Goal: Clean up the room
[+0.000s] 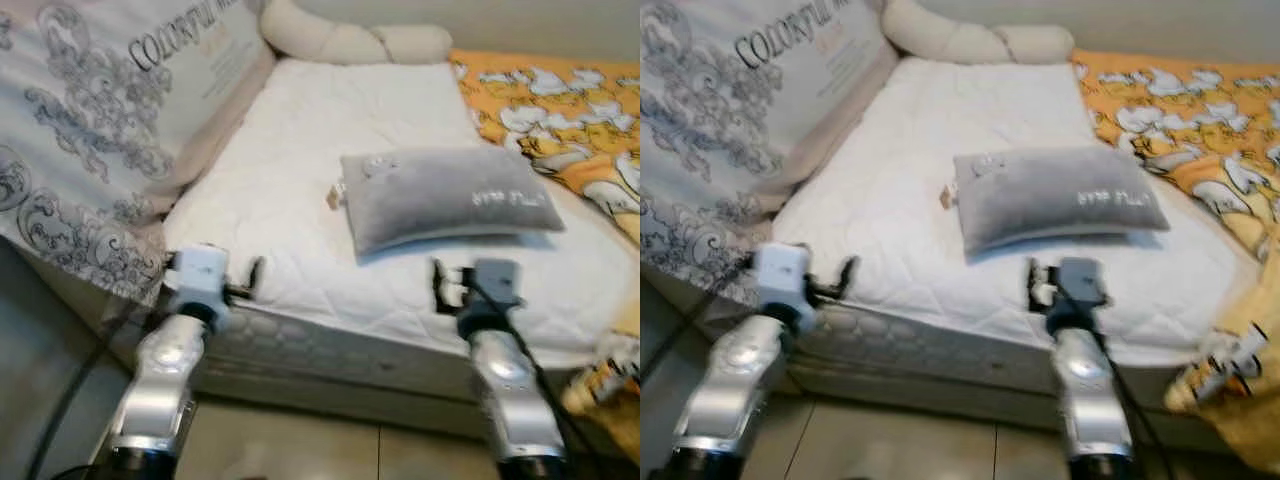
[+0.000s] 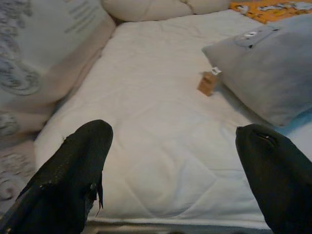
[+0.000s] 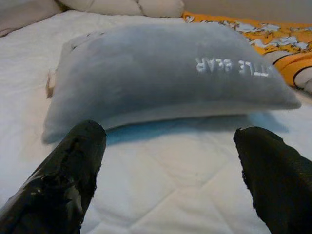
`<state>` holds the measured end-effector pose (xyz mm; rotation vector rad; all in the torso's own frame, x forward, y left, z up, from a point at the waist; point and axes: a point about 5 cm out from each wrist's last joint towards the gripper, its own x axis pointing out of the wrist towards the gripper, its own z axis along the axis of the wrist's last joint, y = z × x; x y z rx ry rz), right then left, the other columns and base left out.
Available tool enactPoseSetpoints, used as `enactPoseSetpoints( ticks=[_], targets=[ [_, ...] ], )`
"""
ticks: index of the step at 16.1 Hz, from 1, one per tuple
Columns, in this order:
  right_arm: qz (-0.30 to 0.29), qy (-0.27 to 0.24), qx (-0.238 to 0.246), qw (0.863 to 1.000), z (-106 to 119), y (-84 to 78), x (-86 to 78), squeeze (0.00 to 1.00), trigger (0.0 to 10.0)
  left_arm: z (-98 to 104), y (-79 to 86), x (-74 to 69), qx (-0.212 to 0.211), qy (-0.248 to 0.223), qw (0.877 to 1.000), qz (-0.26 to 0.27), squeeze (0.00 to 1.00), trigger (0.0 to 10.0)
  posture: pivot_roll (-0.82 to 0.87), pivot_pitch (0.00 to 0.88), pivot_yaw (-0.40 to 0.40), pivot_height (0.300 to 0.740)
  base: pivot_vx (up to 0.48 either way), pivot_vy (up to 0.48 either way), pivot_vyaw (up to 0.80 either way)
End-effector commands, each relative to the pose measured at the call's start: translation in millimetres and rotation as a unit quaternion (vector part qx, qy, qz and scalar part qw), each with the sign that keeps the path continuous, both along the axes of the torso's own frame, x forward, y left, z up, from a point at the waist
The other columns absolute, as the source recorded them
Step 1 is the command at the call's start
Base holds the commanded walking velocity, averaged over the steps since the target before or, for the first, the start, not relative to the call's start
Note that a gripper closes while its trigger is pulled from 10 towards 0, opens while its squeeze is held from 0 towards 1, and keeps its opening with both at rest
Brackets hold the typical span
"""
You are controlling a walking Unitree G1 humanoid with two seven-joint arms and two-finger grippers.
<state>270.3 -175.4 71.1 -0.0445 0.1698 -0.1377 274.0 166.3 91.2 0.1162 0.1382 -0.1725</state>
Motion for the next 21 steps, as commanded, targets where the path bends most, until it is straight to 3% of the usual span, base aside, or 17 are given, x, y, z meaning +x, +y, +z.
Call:
enactPoseSetpoints(
  ticks=[1, 4, 17, 21],
  targets=[
    [0.013, -0.010, 0.013, 1.000, 5.1, 10.4, 4.7, 0.00, 10.0, 0.1, 11.2, 1.5, 0.010, 0.001, 1.000, 0.015, 0.00, 10.0, 0.05, 0.000, 0.017, 0.740, 0.334, 0.000, -0.80],
    [0.012, -0.012, -0.002, 1.000, 5.0, 9.2, 5.9, 0.00, 10.0, -0.5, 8.6, 3.0, 0.008, -0.001, 1.000, 0.012, 0.00, 10.0, 0.05, 0.000, 0.013, 0.740, 0.334, 0.000, -0.79],
    [0.010, -0.004, 0.008, 1.000, -0.7, 12.0, 4.0, 0.00, 10.0, -1.7, 11.4, -0.2, 0.010, -0.002, 1.000, 0.013, 0.00, 10.0, 0.05, 0.000, 0.021, 0.740, 0.336, 0.000, 0.00],
    [0.043, 0.001, 0.016, 0.999, -1.6, 16.2, 2.4, 0.00, 10.0, -1.1, 12.5, -0.5, 0.012, -0.002, 1.000, 0.015, 0.00, 10.0, 0.06, 0.000, 0.023, 0.740, 0.337, 0.000, 0.00]
  ],
)
